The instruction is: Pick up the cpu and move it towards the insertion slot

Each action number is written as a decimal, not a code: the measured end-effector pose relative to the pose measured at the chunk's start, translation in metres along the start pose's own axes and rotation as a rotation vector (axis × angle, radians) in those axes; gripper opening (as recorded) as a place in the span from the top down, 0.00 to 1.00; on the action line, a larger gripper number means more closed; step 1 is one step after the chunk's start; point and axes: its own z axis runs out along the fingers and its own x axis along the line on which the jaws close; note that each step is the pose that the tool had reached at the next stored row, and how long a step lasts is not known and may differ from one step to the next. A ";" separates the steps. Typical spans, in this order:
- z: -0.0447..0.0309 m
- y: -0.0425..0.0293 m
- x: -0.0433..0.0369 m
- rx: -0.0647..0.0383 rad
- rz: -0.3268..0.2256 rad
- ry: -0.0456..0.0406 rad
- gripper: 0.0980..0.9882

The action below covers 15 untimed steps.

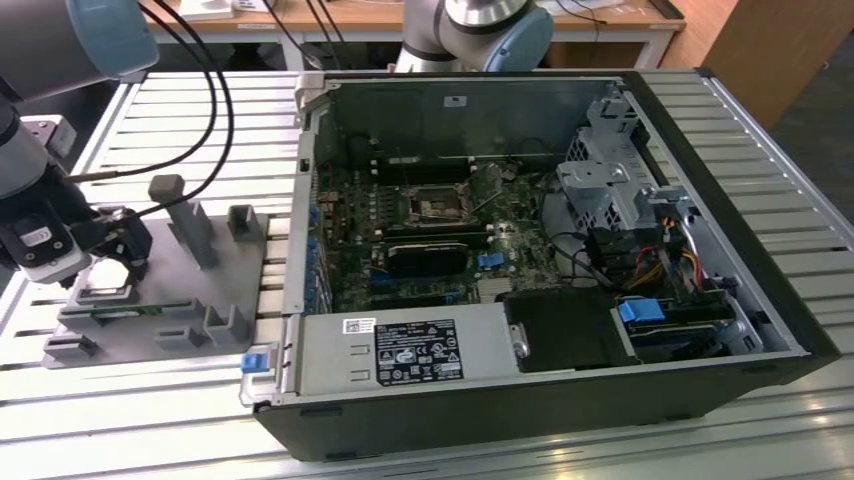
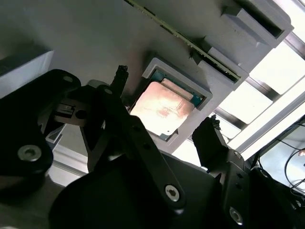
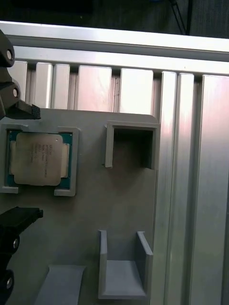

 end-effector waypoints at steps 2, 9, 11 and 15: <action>0.0007 0.0005 0.0001 0.000 0.000 0.0002 0.20; 0.0030 0.0043 0.0004 0.000 0.000 0.0002 0.28; 0.0036 0.0051 0.0006 0.000 0.000 0.0002 0.30; 0.0046 0.0060 0.0015 -0.001 0.000 0.0000 0.37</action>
